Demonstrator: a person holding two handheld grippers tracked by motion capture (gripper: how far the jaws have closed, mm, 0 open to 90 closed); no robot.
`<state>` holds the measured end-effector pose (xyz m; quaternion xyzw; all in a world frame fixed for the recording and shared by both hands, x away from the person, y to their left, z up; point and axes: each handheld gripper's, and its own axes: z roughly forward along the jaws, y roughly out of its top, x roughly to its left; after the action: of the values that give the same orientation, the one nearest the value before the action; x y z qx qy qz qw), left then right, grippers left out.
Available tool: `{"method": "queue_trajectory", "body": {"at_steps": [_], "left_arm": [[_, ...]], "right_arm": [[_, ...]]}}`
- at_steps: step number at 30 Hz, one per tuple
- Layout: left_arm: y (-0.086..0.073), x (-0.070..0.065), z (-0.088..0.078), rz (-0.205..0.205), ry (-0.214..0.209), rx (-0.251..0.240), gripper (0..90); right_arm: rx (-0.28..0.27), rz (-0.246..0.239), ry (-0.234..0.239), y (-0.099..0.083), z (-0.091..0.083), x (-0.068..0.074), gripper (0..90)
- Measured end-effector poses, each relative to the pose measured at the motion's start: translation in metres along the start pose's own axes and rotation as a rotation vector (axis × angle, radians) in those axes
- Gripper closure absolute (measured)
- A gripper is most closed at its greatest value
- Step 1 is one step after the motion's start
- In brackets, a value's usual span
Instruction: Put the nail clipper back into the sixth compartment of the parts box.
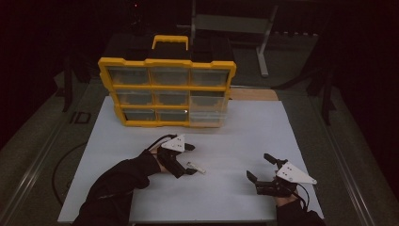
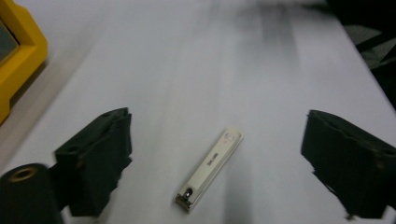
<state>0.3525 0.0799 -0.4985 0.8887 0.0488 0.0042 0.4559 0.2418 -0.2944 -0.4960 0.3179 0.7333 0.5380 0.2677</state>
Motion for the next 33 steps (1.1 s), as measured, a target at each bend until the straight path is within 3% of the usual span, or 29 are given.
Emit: {"method": "queue_trajectory", "body": {"at_steps": [6, 8, 13, 22, 33], "left_arm": [[-0.004, 0.003, 0.008, 0.027, -0.031, 0.063, 19.6], [-0.005, 0.005, 0.009, 0.052, -0.048, 0.082, 27.6], [-0.004, 0.009, 0.012, 0.077, -0.048, 0.136, 28.6], [-0.001, 0.012, 0.019, 0.166, -0.058, 0.218, 44.1], [0.005, 0.015, 0.024, 0.204, -0.085, 0.318, 55.5]], "right_arm": [[0.004, -0.001, 0.003, 0.000, 0.001, 0.000, 8.6], [0.006, 0.003, 0.005, -0.001, 0.001, 0.000, 8.6], [0.007, 0.006, 0.007, -0.001, 0.001, 0.000, 8.6], [0.007, 0.009, 0.015, -0.002, 0.001, 0.000, 8.6], [0.016, 0.006, 0.015, -0.002, 0.002, 0.000, 8.6]]}}
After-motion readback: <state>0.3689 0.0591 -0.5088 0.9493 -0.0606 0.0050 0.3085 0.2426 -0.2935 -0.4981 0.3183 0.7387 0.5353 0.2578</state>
